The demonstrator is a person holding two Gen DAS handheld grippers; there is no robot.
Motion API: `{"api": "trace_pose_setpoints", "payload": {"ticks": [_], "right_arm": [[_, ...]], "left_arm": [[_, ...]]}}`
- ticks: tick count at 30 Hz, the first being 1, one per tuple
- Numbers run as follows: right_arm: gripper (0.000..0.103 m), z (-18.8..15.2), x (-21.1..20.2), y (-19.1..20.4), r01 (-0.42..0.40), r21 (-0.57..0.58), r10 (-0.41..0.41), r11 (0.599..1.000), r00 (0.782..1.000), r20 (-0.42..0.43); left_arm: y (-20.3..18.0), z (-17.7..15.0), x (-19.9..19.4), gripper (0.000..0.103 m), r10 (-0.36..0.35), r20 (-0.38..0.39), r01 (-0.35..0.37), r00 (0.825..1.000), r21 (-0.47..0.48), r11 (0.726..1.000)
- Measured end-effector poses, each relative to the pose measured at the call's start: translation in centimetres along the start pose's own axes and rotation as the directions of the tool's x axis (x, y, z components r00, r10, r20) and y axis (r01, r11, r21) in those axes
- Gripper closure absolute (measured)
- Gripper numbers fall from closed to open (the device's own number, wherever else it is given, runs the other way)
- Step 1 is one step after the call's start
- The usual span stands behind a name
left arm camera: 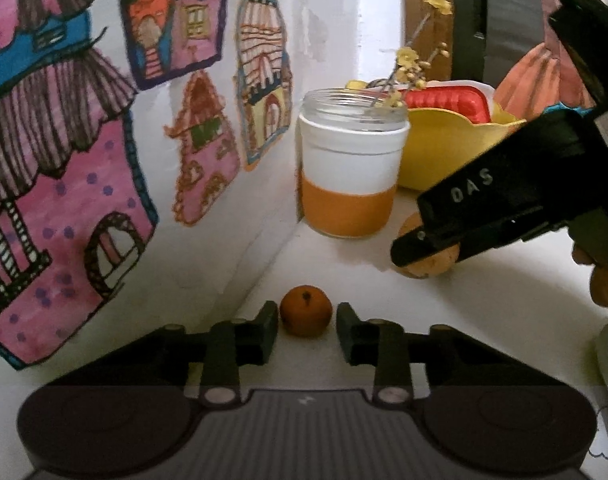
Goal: Organize fruits
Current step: 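Grasp the large orange fruit with the right tool while the left tool grasps the small orange, then carry the small orange with the left tool to the tray while the right tool carries the large orange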
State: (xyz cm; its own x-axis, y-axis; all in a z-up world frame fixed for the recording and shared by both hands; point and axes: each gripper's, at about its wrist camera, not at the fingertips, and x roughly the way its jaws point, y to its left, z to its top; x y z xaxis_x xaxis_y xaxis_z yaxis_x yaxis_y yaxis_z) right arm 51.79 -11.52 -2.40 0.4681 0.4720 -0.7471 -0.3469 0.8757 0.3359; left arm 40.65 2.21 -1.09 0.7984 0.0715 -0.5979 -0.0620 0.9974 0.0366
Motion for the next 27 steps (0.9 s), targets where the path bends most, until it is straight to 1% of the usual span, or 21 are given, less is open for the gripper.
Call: {"api": "trace_pose_setpoints", "payload": {"ticks": [11, 18, 27], "right_arm": [[0.056, -1.2, -1.1, 0.6, 0.015, -0.005, -0.015, 1.000, 1.000, -0.009], [0.056, -2.7, -2.3, 1.2, 0.008, -0.011, -0.008, 1.000, 0.999, -0.034], [0.056, -5.2, -5.9, 1.3, 0.018, -0.032, -0.019, 0.999, 0.999, -0.037]], "left_arm": [[0.2, -0.5, -1.1, 0.073, -0.029, -0.008, 0.029, 1.000, -0.029, 0.999], [-0.3, -0.9, -2.6, 0.073, -0.046, -0.010, 0.046, 0.999, -0.017, 0.999], [-1.5, -1.5, -4.9, 0.073, -0.062, -0.003, 0.062, 0.998, 0.013, 0.998]]}}
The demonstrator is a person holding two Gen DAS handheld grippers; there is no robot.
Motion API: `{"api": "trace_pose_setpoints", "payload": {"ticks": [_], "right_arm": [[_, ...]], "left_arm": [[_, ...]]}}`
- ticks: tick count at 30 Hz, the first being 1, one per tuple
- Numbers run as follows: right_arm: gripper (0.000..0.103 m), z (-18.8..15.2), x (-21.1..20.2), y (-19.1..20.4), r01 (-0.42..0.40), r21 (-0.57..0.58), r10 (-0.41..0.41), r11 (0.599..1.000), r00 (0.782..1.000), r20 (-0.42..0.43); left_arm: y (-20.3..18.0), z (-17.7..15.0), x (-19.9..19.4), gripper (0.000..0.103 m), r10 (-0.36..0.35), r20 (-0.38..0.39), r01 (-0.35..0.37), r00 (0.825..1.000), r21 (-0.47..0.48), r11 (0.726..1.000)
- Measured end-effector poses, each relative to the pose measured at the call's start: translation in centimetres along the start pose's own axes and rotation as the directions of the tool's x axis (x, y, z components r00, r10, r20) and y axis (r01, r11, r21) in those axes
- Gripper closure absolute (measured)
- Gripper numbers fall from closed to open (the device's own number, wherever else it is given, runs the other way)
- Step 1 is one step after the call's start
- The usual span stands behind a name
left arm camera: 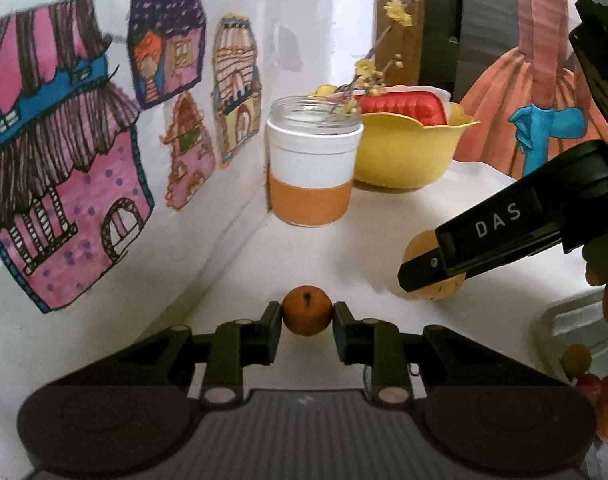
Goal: Organize fruits
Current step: 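Carry the small orange with the left tool to the tray while the right tool carries the large orange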
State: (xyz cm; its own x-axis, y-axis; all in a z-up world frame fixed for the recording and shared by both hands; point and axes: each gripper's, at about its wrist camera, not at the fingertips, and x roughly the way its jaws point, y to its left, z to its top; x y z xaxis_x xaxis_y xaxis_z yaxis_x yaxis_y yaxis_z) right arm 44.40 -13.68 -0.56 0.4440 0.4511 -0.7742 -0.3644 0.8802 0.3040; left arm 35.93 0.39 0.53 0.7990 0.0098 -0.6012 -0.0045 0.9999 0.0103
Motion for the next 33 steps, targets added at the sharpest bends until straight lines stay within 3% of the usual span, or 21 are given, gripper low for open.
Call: {"api": "trace_pose_setpoints", "payload": {"ticks": [13, 33], "right_arm": [[0.056, -2.7, -6.1, -1.2, 0.004, -0.004, -0.004, 1.000, 1.000, 0.030], [0.056, -5.6, -10.7, -3.6, 0.040, 0.019, -0.041, 0.999, 0.996, 0.073]], "left_arm": [[-2.7, 0.2, -2.6, 0.073, -0.030, 0.021, 0.030, 0.999, 0.026, 0.999], [-6.8, -0.3, -5.7, 0.073, -0.088, 0.045, 0.086, 0.995, 0.046, 0.995]]}}
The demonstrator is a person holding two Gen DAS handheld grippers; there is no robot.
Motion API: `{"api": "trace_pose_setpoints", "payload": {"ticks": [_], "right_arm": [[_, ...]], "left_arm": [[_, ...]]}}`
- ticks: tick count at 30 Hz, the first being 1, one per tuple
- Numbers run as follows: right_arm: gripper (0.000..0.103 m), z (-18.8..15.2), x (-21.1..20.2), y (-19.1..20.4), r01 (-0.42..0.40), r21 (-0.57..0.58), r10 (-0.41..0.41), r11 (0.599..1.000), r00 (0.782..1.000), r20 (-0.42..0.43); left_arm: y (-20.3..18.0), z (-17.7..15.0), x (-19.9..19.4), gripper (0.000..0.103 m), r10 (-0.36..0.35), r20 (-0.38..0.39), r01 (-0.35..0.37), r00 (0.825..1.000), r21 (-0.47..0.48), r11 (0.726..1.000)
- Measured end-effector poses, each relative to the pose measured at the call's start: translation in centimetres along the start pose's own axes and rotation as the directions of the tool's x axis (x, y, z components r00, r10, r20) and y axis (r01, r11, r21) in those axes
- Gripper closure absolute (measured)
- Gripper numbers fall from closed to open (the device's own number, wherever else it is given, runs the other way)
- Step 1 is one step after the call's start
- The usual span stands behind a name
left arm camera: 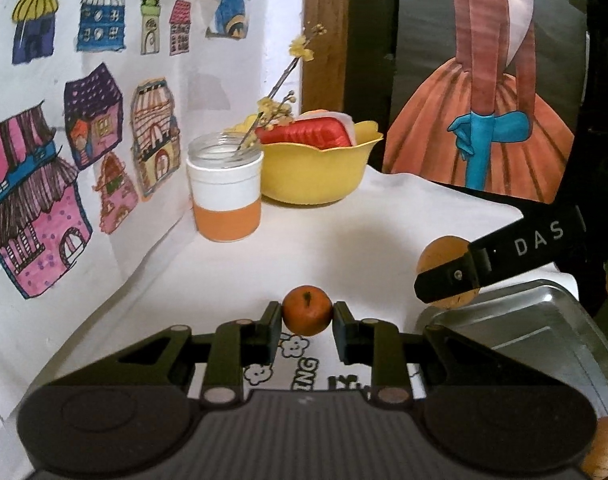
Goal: Organize fruits
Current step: 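Carry the small orange with the left tool to the tray while the right tool carries the large orange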
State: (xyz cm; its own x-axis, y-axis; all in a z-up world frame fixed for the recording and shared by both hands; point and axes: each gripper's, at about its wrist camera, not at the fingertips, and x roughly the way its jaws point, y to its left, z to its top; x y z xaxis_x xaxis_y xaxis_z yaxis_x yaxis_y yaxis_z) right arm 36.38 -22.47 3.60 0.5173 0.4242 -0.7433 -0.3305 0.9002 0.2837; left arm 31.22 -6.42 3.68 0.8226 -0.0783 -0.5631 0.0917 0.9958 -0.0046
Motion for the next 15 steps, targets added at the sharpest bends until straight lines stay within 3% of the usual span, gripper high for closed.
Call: {"api": "trace_pose_setpoints", "payload": {"ticks": [15], "right_arm": [[0.056, -1.8, -2.5, -2.4, -0.003, 0.037, 0.002, 0.999, 1.000, 0.028]], "left_arm": [[-3.1, 0.3, -1.3, 0.073, -0.024, 0.013, 0.023, 1.000, 0.025, 0.999]]}}
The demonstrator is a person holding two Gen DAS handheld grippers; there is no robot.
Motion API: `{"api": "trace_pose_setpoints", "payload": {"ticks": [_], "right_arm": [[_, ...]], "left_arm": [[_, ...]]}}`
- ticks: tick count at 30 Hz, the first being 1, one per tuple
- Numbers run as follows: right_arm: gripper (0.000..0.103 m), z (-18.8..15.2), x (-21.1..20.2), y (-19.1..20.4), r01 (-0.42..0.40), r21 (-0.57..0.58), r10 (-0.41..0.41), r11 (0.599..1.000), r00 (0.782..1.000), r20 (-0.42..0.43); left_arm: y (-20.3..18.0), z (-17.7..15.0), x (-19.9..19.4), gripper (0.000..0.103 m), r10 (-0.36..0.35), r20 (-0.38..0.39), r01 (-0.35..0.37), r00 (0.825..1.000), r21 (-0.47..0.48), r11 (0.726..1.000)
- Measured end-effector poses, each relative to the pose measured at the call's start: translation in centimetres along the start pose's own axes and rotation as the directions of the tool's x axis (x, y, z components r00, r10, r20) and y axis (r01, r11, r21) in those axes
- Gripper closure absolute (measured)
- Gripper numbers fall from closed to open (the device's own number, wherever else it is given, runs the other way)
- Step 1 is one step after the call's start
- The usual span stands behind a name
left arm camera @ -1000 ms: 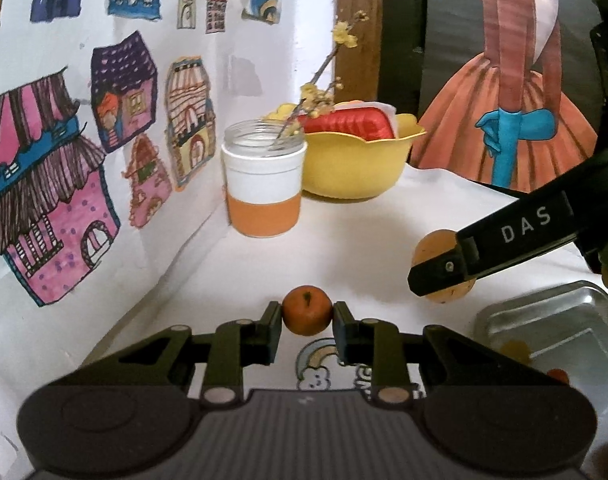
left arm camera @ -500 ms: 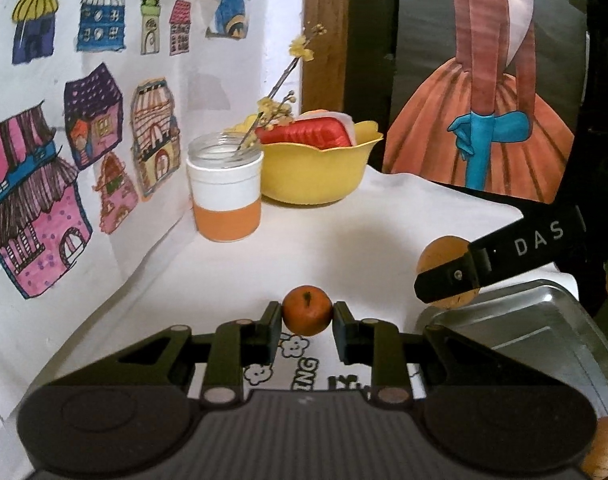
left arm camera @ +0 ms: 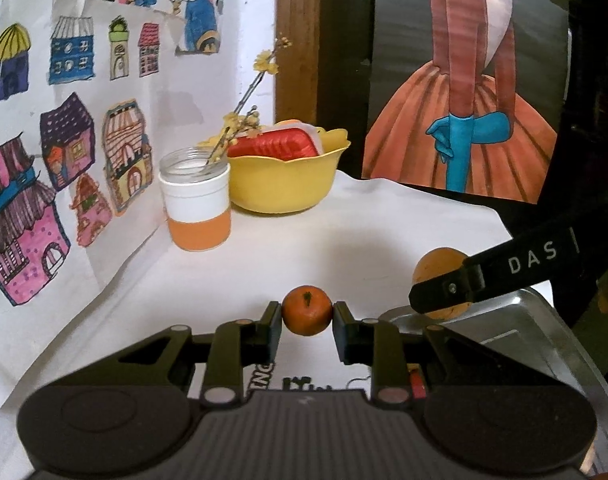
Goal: Organize fruits
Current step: 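Carry the small orange with the left tool to the tray while the right tool carries the large orange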
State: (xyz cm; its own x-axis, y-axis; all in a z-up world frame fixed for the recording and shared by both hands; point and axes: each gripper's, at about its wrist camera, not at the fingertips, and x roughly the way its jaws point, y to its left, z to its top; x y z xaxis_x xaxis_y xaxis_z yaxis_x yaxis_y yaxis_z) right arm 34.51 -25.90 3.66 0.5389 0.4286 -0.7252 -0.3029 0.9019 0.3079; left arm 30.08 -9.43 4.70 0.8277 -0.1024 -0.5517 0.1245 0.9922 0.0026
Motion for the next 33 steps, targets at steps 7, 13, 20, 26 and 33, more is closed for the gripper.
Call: {"api": "trace_pose_setpoints", "payload": {"ticks": [7, 13, 20, 26, 33], "right_arm": [[0.056, -0.8, -0.7, -1.4, 0.008, 0.026, -0.008, 1.000, 1.000, 0.005], [0.056, -1.4, -1.0, -2.7, 0.018, 0.046, -0.019, 0.999, 1.000, 0.006], [0.056, -2.1, -1.1, -4.5, 0.034, 0.076, -0.034, 0.997, 0.999, 0.002], [0.056, -2.8, -1.3, -5.9, 0.044, 0.098, -0.043, 0.994, 0.999, -0.003], [0.056, -3.4, -1.6, -7.0, 0.063, 0.112, -0.062, 0.992, 0.998, -0.010]], "left_arm": [[-1.7, 0.1, -0.3, 0.073, -0.018, 0.005, 0.018, 1.000, 0.013, 1.000], [-3.0, 0.0, 0.0, 0.073, -0.043, -0.004, 0.043, 0.999, 0.020, 0.999], [-4.8, -0.2, 0.2, 0.073, -0.078, -0.012, 0.078, 0.997, 0.024, 0.997], [-6.2, -0.7, 0.5, 0.073, -0.108, -0.028, 0.109, 0.994, 0.031, 0.994], [-7.4, -1.3, 0.9, 0.073, -0.131, -0.046, 0.132, 0.990, 0.030, 0.991]]}}
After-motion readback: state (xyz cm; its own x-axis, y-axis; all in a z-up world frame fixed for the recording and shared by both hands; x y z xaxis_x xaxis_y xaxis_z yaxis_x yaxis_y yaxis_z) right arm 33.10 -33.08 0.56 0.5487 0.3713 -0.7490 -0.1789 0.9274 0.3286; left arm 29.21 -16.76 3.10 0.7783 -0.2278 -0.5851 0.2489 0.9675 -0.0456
